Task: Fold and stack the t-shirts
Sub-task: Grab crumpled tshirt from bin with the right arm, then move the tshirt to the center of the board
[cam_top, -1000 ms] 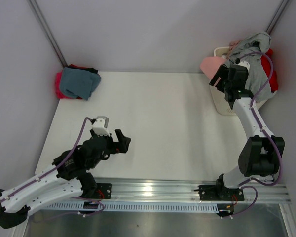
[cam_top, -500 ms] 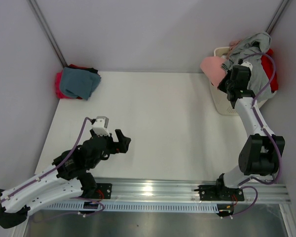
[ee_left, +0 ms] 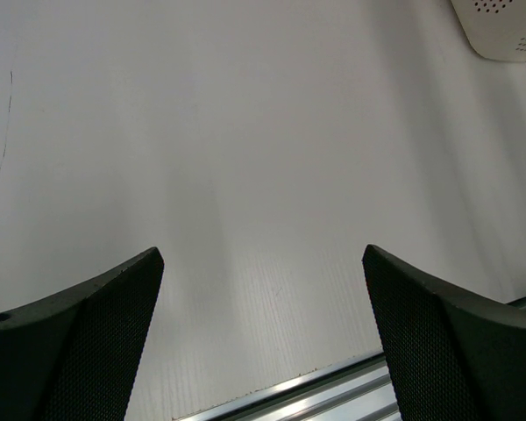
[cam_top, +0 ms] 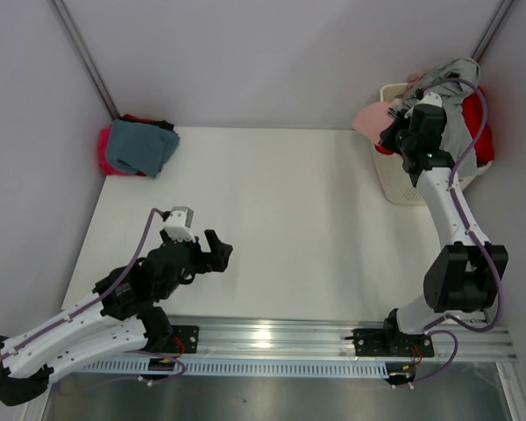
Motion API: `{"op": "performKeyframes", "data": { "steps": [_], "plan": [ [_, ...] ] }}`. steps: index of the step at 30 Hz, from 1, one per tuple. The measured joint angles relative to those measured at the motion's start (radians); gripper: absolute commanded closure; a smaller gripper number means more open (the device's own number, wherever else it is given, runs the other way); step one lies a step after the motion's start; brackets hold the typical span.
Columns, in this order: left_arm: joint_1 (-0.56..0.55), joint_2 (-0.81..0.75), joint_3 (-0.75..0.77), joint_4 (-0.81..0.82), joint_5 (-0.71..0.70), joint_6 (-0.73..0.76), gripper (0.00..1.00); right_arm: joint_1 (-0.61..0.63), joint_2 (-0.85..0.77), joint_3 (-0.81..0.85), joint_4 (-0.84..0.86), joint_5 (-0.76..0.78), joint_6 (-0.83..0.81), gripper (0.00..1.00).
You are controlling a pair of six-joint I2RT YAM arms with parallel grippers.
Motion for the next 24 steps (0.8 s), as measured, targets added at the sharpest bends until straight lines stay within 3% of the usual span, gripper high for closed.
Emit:
{"op": "performKeyframes", "data": {
  "steps": [5, 13, 17, 24],
  "plan": [
    [0.0, 0.002, 0.0, 0.0, 0.0, 0.0, 0.01, 0.042, -0.032, 0.077, 0.006, -0.196, -0.012, 1.0],
    [0.0, 0.01, 0.0, 0.0, 0.0, 0.0, 0.01, 0.097, -0.116, 0.208, 0.201, -0.6, 0.117, 1.0],
    [0.0, 0.002, 0.0, -0.001, 0.0, -0.001, 0.01, 0.146, -0.147, 0.259, 0.205, -0.662, 0.111, 1.0],
    [0.0, -0.003, 0.0, -0.005, -0.002, -0.001, 0.01, 0.184, -0.169, 0.157, 0.153, -0.666, 0.087, 1.0]
  ]
}}
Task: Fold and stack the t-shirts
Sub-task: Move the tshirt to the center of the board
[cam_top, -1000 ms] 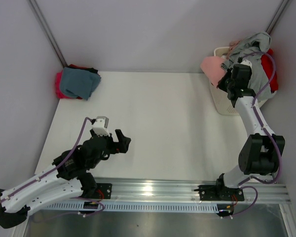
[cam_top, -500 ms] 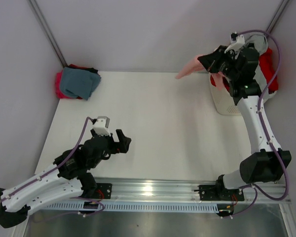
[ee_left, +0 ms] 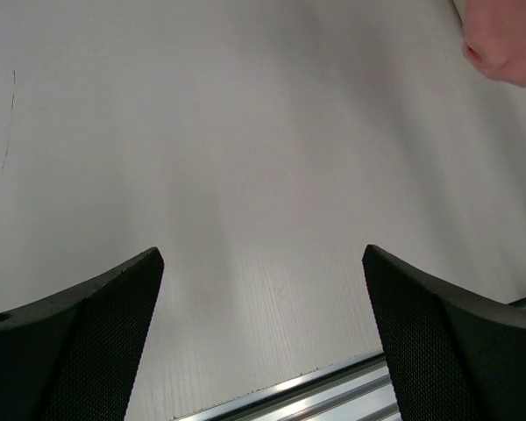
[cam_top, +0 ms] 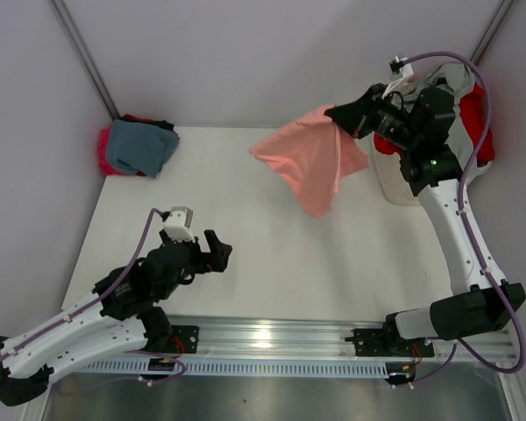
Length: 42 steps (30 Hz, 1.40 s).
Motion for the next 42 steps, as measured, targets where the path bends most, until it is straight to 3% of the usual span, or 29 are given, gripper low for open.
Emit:
{"op": "performKeyframes", "data": {
  "steps": [5, 10, 17, 20, 25, 26, 27, 28, 29, 34, 42],
  "plan": [
    [0.0, 0.0, 0.0, -0.001, 0.0, 0.0, 0.01, 0.049, 0.031, -0.023, -0.15, 0.149, -0.076, 1.0],
    [0.0, 0.001, 0.0, -0.001, -0.006, 0.0, 0.01, 0.195, 0.091, 0.018, -0.248, 0.289, -0.155, 1.0],
    [0.0, 0.002, 0.0, -0.008, -0.024, -0.002, 0.01, 0.419, 0.217, 0.075, -0.249, 0.236, -0.185, 1.0],
    [0.0, -0.003, 0.0, -0.019, -0.027, -0.005, 0.01, 0.435, 0.213, 0.074, -0.246, 0.243, -0.201, 1.0],
    [0.0, -0.025, -0.001, -0.024, -0.035, -0.012, 0.01, 0.412, 0.16, 0.071, -0.283, 0.429, -0.265, 0.99],
    [0.0, -0.026, -0.003, -0.024, -0.035, -0.012, 0.01, 0.399, 0.152, 0.071, -0.303, 0.483, -0.268, 0.9],
    [0.0, -0.026, -0.004, -0.024, -0.035, -0.011, 0.01, 0.387, 0.147, 0.068, -0.32, 0.546, -0.266, 0.74],
    [0.0, -0.024, -0.006, -0.024, -0.034, -0.011, 0.01, 0.377, 0.144, 0.058, -0.333, 0.608, -0.26, 0.14],
    [0.0, -0.02, -0.006, -0.024, -0.034, -0.011, 0.01, 0.369, 0.143, 0.045, -0.348, 0.666, -0.259, 0.01],
    [0.0, 0.013, -0.006, -0.018, -0.033, -0.008, 0.01, 0.359, 0.131, -0.071, -0.373, 0.887, -0.256, 0.01],
    [0.0, 0.03, -0.006, -0.015, -0.03, -0.007, 0.01, 0.378, 0.089, -0.105, -0.354, 0.939, -0.264, 0.01]
  ]
}}
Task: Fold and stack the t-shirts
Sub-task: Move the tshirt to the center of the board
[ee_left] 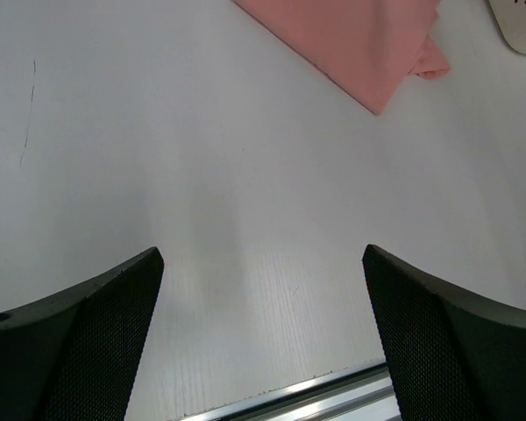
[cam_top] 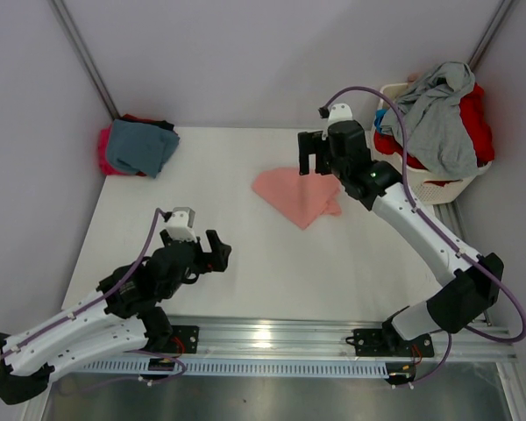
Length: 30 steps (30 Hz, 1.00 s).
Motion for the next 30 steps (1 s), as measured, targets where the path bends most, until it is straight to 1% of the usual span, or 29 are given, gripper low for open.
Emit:
{"op": "performKeyframes", "data": {
  "steps": [5, 8, 11, 12, 13, 14, 17, 20, 23, 27, 30],
  "plan": [
    [0.0, -0.003, 0.0, 0.005, 0.008, 0.0, 0.01, 0.009, 0.004, -0.002, 0.001, 0.034, -0.003, 0.0],
    [0.0, -0.005, 0.0, 0.006, 0.013, 0.0, 0.01, 0.008, 0.013, -0.018, 0.022, 0.079, -0.007, 0.0],
    [0.0, -0.008, 0.0, 0.005, 0.016, -0.001, 0.01, -0.017, 0.06, -0.024, 0.042, 0.127, 0.001, 0.07],
    [0.0, -0.011, 0.0, 0.004, 0.018, -0.001, 0.01, -0.035, 0.082, -0.024, 0.047, 0.138, 0.008, 0.11],
    [0.0, -0.016, 0.0, 0.003, 0.019, -0.002, 0.01, -0.057, 0.108, -0.024, 0.05, 0.142, 0.019, 0.13],
    [0.0, -0.019, 0.0, 0.002, 0.02, -0.002, 0.01, -0.083, 0.133, -0.024, 0.051, 0.144, 0.03, 0.18],
    [0.0, -0.03, 0.0, -0.002, 0.023, -0.002, 0.01, -0.155, 0.196, -0.036, 0.055, 0.145, 0.063, 0.24],
    [0.0, -0.032, 0.0, -0.002, 0.023, -0.002, 0.01, -0.218, 0.22, -0.081, 0.064, 0.12, 0.095, 0.31],
    [0.0, -0.027, 0.0, -0.001, 0.024, -0.002, 0.01, -0.26, 0.218, -0.146, 0.098, 0.061, 0.126, 0.36],
    [0.0, -0.014, 0.0, 0.006, 0.027, -0.003, 0.01, -0.301, 0.214, -0.237, 0.158, -0.03, 0.159, 0.4],
    [0.0, -0.014, -0.002, 0.013, 0.034, -0.003, 0.01, -0.325, 0.2, -0.301, 0.194, -0.076, 0.187, 0.4]
  ]
}}
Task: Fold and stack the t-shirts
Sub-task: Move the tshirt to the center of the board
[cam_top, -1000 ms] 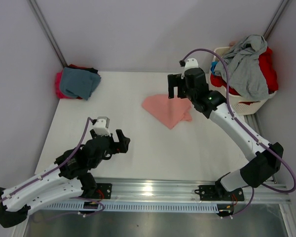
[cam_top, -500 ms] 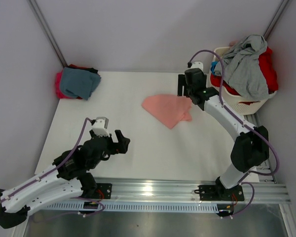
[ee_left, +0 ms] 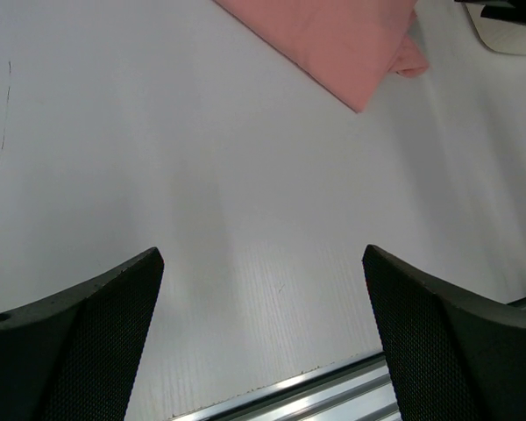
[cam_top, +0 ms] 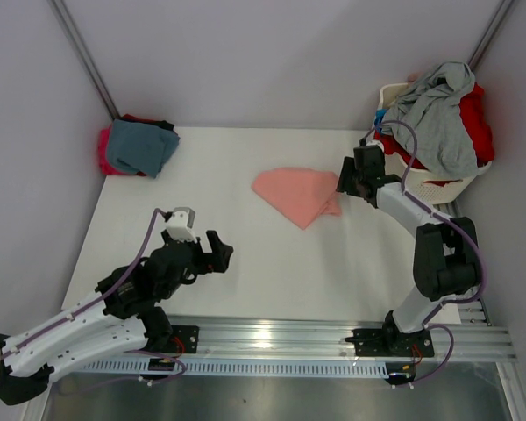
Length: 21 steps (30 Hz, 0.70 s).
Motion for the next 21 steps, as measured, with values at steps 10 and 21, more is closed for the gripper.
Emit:
{"op": "performKeyframes", "data": {
  "steps": [10, 21],
  "plan": [
    [0.0, 0.035, -0.032, 0.061, 0.002, -0.002, 0.01, -0.067, -0.033, -0.183, 0.172, -0.153, 0.112, 0.44],
    [0.103, 0.293, -0.099, 0.377, 0.096, -0.016, 0.01, -0.134, -0.034, -0.354, 0.415, -0.338, 0.257, 0.58]
  ]
}}
